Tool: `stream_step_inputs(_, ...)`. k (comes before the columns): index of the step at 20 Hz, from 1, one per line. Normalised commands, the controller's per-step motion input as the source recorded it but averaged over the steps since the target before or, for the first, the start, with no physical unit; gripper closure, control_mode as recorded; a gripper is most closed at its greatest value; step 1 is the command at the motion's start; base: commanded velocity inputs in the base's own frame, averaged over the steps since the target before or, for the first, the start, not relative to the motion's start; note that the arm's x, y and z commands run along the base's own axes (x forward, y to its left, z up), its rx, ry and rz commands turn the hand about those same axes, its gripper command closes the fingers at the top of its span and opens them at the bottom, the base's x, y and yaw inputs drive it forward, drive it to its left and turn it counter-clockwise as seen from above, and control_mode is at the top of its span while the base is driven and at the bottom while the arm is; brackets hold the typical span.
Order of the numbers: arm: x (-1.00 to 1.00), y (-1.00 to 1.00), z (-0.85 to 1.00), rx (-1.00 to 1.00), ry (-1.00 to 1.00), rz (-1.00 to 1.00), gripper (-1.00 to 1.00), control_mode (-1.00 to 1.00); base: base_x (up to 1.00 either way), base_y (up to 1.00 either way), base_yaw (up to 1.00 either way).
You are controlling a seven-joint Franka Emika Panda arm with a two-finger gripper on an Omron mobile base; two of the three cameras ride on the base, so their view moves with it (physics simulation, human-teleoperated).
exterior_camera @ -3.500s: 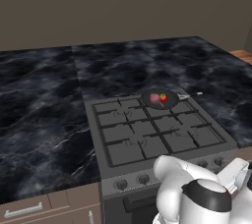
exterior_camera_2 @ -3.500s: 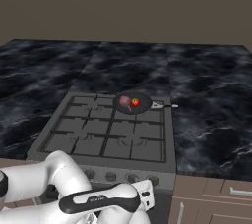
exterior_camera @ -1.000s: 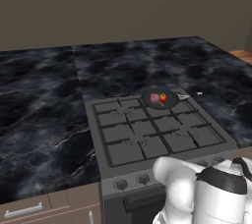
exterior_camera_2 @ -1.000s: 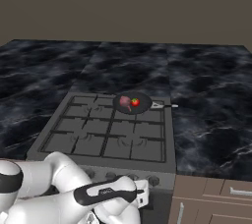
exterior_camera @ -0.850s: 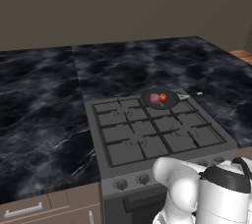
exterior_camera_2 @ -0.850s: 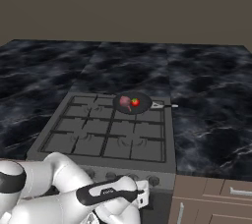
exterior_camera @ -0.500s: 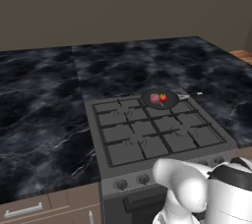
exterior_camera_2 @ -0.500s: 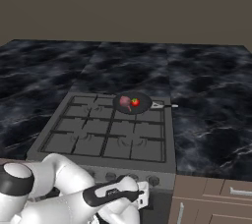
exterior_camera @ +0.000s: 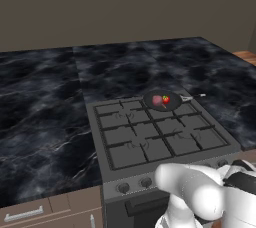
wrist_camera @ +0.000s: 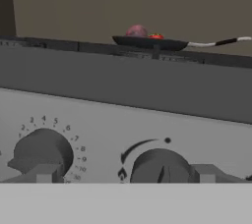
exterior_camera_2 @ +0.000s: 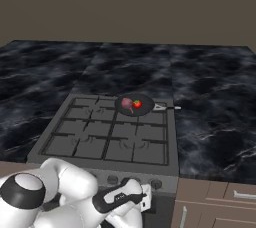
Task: Place the pan on the rear right burner on the stove. Then place the tomato and the onion in the pan and turn on the rear right burner.
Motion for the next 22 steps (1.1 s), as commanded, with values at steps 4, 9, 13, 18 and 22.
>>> stream_step_inputs(4,0.03,0.0,-0.11,0.0,0.0,-0.01,-1.0,-1.0,0.0,0.0,0.0)
stream_step_inputs(9,0.09,0.0,-0.09,0.0,0.0,-0.01,-1.0,-1.0,0.0,0.0,0.0)
stream_step_inputs(13,0.16,0.0,-0.05,0.0,0.0,-0.01,-1.0,-1.0,0.0,0.0,0.0)
stream_step_inputs(18,0.26,-0.07,0.0,0.0,0.0,-0.01,-1.0,-1.0,0.0,0.0,0.0)
stream_step_inputs(22,0.19,-0.07,-0.05,0.0,0.0,-0.02,-1.0,-1.0,0.0,0.0,0.0)
